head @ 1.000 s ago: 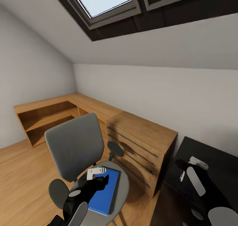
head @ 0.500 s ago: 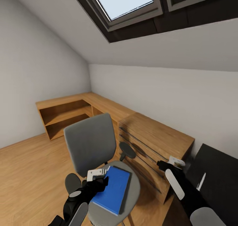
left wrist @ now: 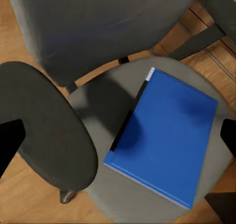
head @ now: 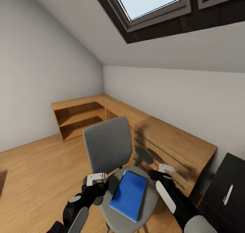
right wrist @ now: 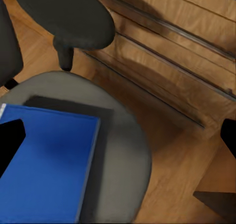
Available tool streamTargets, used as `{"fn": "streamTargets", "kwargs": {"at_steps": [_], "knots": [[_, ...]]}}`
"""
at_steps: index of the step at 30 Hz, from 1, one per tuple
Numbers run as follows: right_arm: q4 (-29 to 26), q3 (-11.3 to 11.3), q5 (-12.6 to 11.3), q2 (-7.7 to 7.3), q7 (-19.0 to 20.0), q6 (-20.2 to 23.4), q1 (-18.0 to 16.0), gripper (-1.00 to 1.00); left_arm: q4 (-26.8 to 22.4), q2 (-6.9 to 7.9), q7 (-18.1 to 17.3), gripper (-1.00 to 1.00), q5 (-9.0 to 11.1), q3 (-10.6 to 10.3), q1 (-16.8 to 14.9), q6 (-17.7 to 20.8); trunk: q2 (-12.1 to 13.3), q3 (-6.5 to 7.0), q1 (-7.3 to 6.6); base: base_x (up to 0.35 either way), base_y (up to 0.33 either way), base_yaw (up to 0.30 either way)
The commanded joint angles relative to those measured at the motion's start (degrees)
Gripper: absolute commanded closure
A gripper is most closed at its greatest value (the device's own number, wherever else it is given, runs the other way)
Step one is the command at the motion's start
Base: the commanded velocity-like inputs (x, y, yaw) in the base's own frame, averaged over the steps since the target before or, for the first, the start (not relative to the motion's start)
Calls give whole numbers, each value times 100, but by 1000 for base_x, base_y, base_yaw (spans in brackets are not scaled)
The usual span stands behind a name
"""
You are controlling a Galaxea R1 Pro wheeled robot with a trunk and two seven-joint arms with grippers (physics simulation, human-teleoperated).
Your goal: In the bedroom, organize the workspace by keeping the computer under the desk, ensuring the monitor is on the desk, placing the keyboard on the desk next to the monitor, placing the mouse on the desk next to the keyboard, moving the folder from the swivel chair onto the desk next to the mouse, stacking the notebook on top of the folder with the pen on top of the notebook, and positioning the swivel chair next to the desk.
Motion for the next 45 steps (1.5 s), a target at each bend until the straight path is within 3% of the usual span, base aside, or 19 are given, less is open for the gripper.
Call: {"fn": "streamTargets", "kwargs": {"at_steps": [1, 5, 6, 13, 14, 21, 24, 25, 27, 31, 37, 45], "knots": [[-10, 115, -37, -7, -52, 18, -6, -100, -12, 9, 59, -100, 60, -5, -6, 3, -5, -7, 0, 0, 322, 7], [-22, 432, -41, -2, -51, -79, 1, -100, -20, 19, 59, -100, 60, 20, -6, -4, -5, -7, 0, 0, 329, 2], [-28, 512, -45, 1, -52, -175, 3, -100, -21, 18, 59, -100, 96, 324, -6, -5, -5, -7, 0, 0, 304, 0], [-37, 535, -50, -1, -45, -208, 1, -100, -32, 22, 36, -100, 555, 1141, -6, -3, -5, -7, 0, 14, 175, 0], [-37, 545, -51, 1, -44, -210, 2, -100, -56, 24, 29, -100, 626, 1351, -6, -6, -5, -7, 0, 92, 88, 0], [-8, 556, -26, -23, 17, -209, 1, -100, -57, 18, 15, -100, 634, 1442, -6, -4, -5, -7, 0, 122, 19, 0], [90, 715, -20, -24, 202, -210, 2, -100, -62, 4, 39, -100, 638, 1502, -6, -10, -5, -7, 0, 21, 0, 0], [178, 911, -6, -27, 427, -216, 3, -100, -67, -4, 47, -100, 642, 1557, -6, -13, -45, -25, 22, 9, 0, 0], [235, 1059, 5, -32, 640, -280, 3, -100, -70, -7, 52, -100, 641, 1592, -6, -18, -125, -61, 66, 6, 0, 0], [273, 1168, 11, -41, 816, -539, 3, -100, -75, -10, 57, -100, 641, 1654, -6, -22, -286, -133, 154, 2, 0, 0], [285, 1219, 11, -28, 851, -899, 1, -100, -106, -11, 61, -100, 640, 1883, -6, -24, -526, -240, 286, 0, 0, 27], [288, 1230, 16, -25, 852, -929, -1, -100, -109, -11, 66, -100, 640, 1899, -6, -24, -847, -384, 462, 0, 0, 235]]}}
